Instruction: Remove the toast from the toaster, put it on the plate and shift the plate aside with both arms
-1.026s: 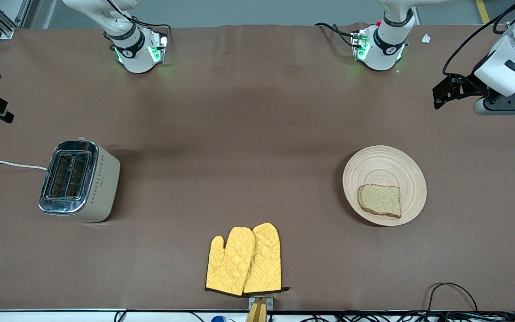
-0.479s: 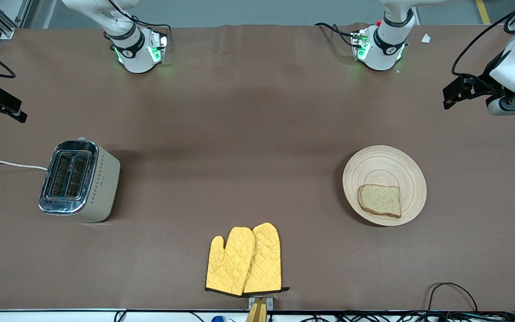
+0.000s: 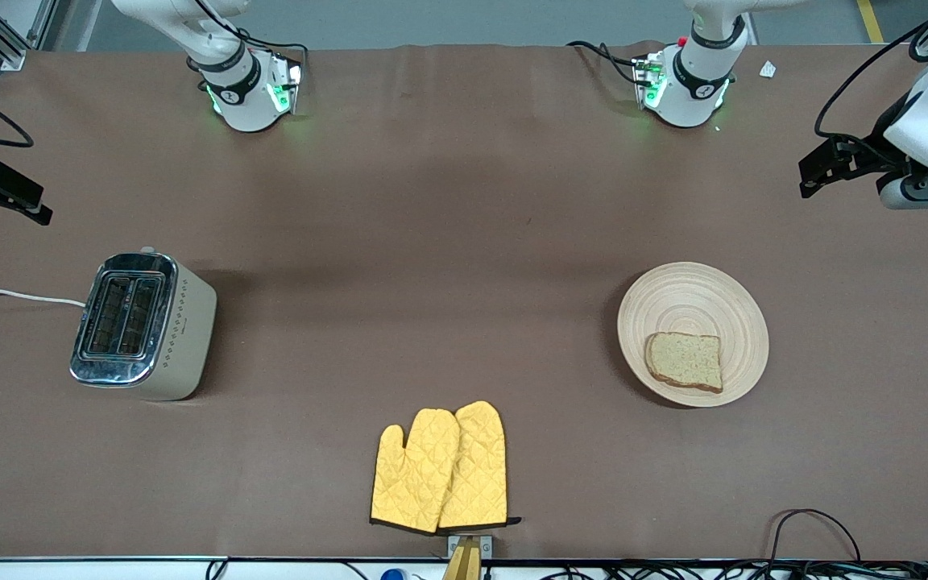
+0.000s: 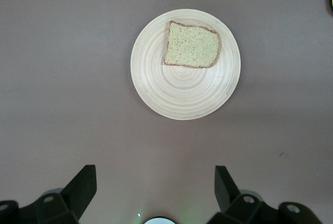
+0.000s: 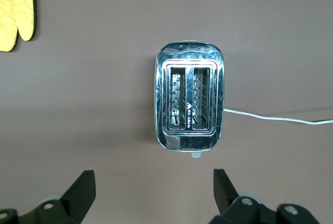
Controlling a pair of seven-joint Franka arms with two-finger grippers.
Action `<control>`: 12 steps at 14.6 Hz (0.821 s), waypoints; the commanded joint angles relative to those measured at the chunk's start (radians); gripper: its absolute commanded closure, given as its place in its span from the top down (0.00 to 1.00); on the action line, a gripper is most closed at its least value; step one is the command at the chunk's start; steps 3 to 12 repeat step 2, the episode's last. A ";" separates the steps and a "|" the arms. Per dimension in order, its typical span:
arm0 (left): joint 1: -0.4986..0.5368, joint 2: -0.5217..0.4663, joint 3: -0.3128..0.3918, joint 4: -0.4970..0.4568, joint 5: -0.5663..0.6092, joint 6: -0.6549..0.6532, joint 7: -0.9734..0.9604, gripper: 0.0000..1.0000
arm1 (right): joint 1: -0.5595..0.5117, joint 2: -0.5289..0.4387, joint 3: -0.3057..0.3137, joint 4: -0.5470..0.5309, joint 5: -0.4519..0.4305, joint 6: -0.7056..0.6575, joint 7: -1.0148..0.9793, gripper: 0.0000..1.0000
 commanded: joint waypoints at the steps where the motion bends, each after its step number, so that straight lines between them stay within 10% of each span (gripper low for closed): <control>1: 0.000 0.013 -0.002 0.035 -0.001 -0.023 -0.007 1.00 | 0.000 -0.019 0.001 -0.023 -0.014 0.011 0.000 1.00; 12: 0.002 0.013 -0.002 0.035 -0.001 -0.023 -0.007 1.00 | 0.000 -0.019 0.001 -0.023 -0.014 0.013 -0.002 1.00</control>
